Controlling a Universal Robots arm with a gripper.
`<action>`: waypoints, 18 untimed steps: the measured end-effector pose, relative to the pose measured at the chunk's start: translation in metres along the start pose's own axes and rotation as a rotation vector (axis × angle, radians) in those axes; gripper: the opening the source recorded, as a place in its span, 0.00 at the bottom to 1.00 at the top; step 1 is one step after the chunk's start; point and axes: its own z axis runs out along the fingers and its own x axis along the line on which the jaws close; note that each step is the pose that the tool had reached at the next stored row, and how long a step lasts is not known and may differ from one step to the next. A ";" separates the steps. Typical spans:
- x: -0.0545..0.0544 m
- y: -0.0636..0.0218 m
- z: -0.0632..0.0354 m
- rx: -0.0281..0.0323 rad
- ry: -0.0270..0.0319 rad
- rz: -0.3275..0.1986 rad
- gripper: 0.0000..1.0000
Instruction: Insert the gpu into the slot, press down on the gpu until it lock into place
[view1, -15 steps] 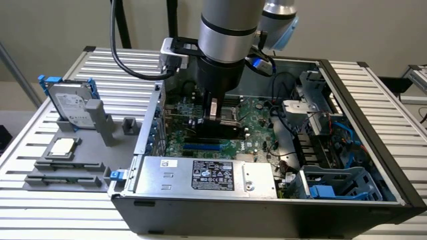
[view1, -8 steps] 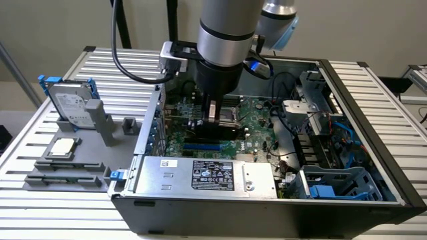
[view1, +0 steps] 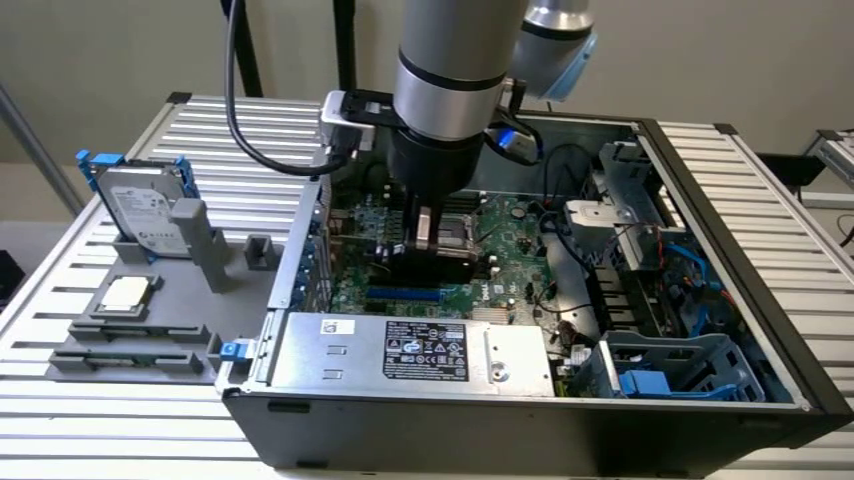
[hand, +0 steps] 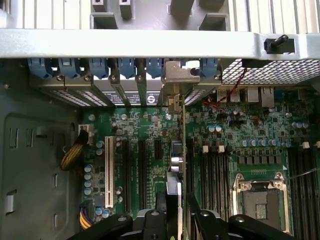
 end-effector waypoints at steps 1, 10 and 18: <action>0.000 -0.0001 0.0018 0.0000 0.0000 0.000 0.26; -0.002 -0.0007 0.0127 -0.0002 -0.0013 -0.003 0.26; -0.003 -0.0007 0.0178 -0.0019 0.0001 -0.023 0.26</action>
